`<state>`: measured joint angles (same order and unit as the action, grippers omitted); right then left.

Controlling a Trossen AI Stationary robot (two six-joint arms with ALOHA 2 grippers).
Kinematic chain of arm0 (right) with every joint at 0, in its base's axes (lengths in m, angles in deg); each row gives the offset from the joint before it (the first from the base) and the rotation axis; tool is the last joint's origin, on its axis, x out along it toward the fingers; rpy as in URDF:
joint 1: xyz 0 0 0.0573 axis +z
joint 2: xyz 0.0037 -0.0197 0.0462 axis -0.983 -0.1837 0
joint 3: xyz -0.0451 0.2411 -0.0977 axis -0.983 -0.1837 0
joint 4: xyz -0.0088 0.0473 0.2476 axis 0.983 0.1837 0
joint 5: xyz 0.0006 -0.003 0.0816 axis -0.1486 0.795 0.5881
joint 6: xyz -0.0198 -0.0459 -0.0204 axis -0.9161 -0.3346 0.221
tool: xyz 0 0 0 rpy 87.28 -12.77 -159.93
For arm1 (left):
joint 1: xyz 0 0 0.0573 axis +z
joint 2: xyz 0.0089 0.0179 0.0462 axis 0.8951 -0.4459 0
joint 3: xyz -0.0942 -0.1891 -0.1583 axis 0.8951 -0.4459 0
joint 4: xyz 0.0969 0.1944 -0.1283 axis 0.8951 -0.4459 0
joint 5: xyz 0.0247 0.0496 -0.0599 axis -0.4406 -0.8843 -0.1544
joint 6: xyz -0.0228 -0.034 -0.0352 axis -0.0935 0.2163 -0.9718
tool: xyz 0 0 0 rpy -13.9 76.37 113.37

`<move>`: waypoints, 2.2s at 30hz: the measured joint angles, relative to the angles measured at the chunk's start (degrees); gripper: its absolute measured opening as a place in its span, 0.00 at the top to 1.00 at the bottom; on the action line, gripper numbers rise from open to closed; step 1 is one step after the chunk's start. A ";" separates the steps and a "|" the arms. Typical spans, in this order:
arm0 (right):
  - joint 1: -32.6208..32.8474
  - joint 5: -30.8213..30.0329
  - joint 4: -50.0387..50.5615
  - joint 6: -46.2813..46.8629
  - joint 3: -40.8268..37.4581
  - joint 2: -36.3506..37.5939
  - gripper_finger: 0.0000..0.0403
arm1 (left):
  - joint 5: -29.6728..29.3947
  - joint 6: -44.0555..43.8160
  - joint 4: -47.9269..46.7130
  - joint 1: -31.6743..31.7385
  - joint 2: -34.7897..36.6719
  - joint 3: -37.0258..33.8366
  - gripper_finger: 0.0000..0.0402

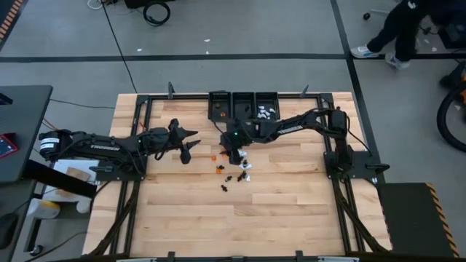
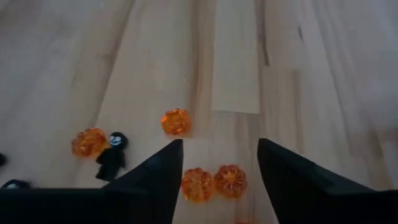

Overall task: Sort game pieces by color
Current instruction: Put the two orange game pieces into the left black basket

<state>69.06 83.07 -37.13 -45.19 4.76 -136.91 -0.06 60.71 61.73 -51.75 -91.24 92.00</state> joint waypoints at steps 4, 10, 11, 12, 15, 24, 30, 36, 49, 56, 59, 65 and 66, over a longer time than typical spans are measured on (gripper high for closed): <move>1.13 -1.54 -8.00 0.56 -4.18 0.00 0.42 | 0.00 0.00 -0.03 0.00 0.00 0.00 0.58; 1.67 -4.03 -15.87 1.90 -9.47 -0.07 0.41 | 0.00 -0.31 0.02 0.00 0.00 0.00 0.58; 1.63 -4.25 -17.60 1.89 -10.56 -0.07 0.41 | 0.00 -0.31 0.02 0.00 0.00 0.00 0.58; 1.64 -4.59 -19.05 1.76 -11.49 -0.07 0.41 | 0.00 -0.31 0.05 0.00 0.00 0.00 0.58; 1.67 -4.94 -23.32 0.62 -13.29 -0.06 0.41 | 0.00 -0.31 0.35 0.00 0.00 0.00 0.58; 1.36 -6.27 -23.59 3.21 -12.27 -1.01 0.41 | 0.00 -0.28 0.52 0.00 0.00 0.00 0.58; 1.74 -6.61 -21.80 3.38 -8.43 -5.58 0.41 | 0.00 -0.24 0.94 0.00 0.02 0.00 0.58; 1.29 -6.34 -22.41 6.07 -8.83 -7.19 0.41 | 0.01 -0.96 -0.03 0.00 0.01 0.00 0.58; 1.06 -4.57 -22.59 5.88 -10.07 -7.23 0.63 | 0.00 -1.01 0.02 0.00 0.02 0.00 0.58; 1.08 -4.48 -22.11 5.76 -10.19 -6.44 0.74 | 0.00 -1.09 0.02 0.00 0.02 0.00 0.58; 1.06 -5.30 -20.55 5.93 -10.41 -5.02 0.74 | 0.00 -1.18 0.02 0.00 0.02 0.00 0.58; 0.84 -8.43 -16.89 4.24 -10.52 -1.46 0.74 | 0.00 -1.16 0.04 0.00 0.02 0.00 0.58; 0.74 -8.28 -16.94 4.34 -10.46 -1.08 0.74 | 0.02 -1.16 0.02 0.00 0.02 0.00 0.58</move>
<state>69.79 74.79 -54.07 -40.85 -5.69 -137.99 -0.04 59.55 61.74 -51.75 -91.22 92.00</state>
